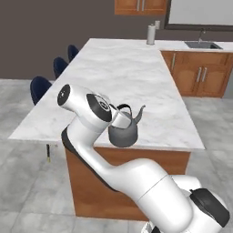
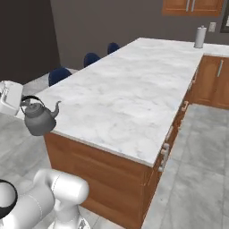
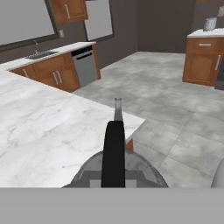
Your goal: The kettle is done boiling. Turn off the stove, then wait for 300 timesteps before moving the kettle to the dining table.
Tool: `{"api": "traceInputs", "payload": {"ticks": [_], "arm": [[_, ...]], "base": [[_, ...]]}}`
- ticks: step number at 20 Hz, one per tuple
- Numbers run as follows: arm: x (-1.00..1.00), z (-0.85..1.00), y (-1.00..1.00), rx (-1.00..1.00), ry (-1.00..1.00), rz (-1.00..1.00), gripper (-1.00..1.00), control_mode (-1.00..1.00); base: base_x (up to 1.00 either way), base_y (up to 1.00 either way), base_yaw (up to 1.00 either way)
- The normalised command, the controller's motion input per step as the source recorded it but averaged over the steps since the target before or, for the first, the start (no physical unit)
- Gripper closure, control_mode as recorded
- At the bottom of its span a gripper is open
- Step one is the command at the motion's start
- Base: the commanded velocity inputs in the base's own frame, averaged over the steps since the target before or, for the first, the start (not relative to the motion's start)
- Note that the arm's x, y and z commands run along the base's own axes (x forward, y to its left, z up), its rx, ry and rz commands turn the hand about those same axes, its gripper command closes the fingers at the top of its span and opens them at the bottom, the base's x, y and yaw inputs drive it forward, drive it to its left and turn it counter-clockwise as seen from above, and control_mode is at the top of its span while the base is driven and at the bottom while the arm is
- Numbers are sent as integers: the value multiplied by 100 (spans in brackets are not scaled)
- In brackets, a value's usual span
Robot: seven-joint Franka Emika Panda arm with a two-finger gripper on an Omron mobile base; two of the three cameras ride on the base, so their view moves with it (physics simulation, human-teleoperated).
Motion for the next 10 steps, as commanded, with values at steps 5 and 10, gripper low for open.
{"api": "traceInputs", "payload": {"ticks": [5,10], "arm": [[0,0,0,0,0,0,100,100],[0,0,0,0,0,0,100,100]], "base": [[26,60,-33],[19,62,-36]]}}
